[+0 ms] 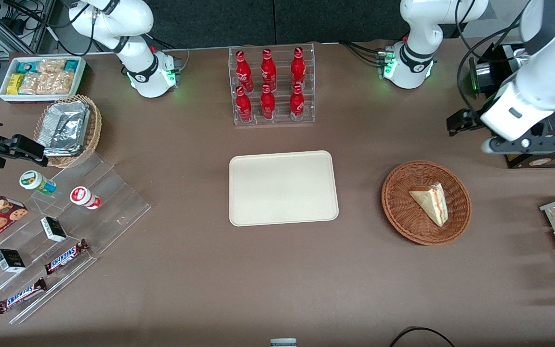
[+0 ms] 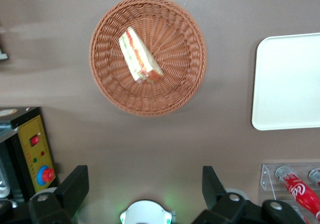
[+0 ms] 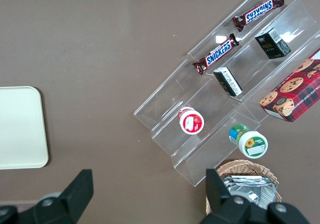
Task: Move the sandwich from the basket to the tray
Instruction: 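Move the left gripper down over the sandwich in the wicker basket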
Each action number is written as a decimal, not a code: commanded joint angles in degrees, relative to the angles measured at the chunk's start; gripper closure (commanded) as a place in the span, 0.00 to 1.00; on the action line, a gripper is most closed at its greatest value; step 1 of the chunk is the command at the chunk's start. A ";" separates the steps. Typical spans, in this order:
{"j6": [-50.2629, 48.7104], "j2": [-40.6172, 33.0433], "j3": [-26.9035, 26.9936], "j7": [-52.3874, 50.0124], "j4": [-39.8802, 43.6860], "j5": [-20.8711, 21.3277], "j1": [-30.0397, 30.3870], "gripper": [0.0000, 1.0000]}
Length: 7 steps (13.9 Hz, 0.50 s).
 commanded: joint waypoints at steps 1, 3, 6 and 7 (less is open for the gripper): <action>-0.80 -0.54 0.02 1.05 -0.03 -0.32 0.18 0.00; 0.61 -0.37 0.11 1.49 -1.25 -0.49 0.27 0.00; 8.93 -0.45 1.25 4.04 -9.05 -0.84 0.27 0.00; 12.36 -0.45 1.34 4.04 -12.39 -0.67 0.35 0.00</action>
